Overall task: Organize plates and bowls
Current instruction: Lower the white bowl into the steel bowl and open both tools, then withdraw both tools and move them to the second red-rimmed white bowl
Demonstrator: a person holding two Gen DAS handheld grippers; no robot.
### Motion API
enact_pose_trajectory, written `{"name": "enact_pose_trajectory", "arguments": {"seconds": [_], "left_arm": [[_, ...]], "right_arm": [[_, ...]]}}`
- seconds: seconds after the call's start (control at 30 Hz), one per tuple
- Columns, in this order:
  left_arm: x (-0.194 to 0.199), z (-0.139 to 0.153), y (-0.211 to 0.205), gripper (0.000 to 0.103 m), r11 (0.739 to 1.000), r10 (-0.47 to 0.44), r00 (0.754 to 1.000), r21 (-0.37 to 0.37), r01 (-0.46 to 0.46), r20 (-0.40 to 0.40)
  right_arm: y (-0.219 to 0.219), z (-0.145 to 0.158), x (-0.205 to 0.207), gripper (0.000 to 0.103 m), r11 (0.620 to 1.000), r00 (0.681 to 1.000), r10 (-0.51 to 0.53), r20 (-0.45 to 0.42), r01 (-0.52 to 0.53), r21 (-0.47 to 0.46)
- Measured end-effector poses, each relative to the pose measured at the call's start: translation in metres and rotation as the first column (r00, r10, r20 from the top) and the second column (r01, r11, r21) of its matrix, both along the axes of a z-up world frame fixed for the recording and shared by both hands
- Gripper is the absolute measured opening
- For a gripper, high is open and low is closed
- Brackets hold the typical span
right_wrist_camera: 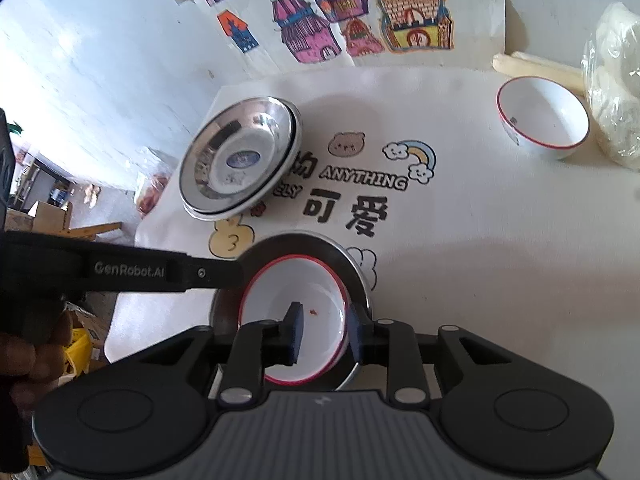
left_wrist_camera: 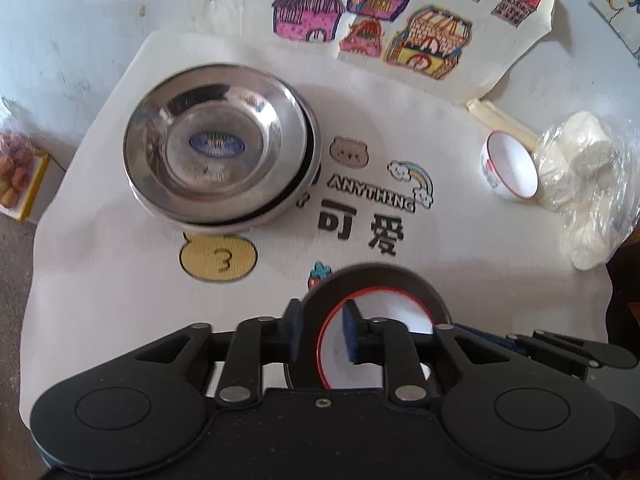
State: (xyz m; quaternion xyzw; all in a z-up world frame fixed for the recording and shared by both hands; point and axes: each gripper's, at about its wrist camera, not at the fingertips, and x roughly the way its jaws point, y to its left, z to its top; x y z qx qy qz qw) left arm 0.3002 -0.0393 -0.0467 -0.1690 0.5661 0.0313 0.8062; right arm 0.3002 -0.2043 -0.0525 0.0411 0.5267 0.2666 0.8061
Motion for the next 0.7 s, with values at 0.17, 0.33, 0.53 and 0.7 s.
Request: {"name": "enact_pose_trajectory", "arguments": {"seconds": [0.17, 0.33, 0.53, 0.7], "left_arm": [[0.007, 0.007, 0.000, 0.057, 1.000, 0.011, 0.999, 0.021, -0.012, 0.038], [0.016, 0.009, -0.003, 0.080, 0.999, 0.021, 0.998, 0.028, -0.023, 0.056], [0.025, 0.001, -0.014, 0.101, 1.000, 0.024, 0.998, 0.004, -0.024, 0.051], [0.035, -0.004, -0.032, 0.102, 1.000, -0.003, 0.996, 0.009, 0.003, 0.085]], "right_arm": [[-0.009, 0.005, 0.001, 0.041, 1.000, 0.999, -0.023, 0.027, 0.023, 0.021], [-0.021, 0.005, 0.005, 0.063, 0.998, 0.998, -0.056, 0.026, 0.055, 0.036], [-0.039, 0.004, 0.007, 0.087, 0.995, 0.995, -0.092, 0.035, 0.090, 0.047], [-0.063, 0.005, 0.010, 0.103, 0.985, 0.987, -0.151, 0.050, 0.146, 0.090]]}}
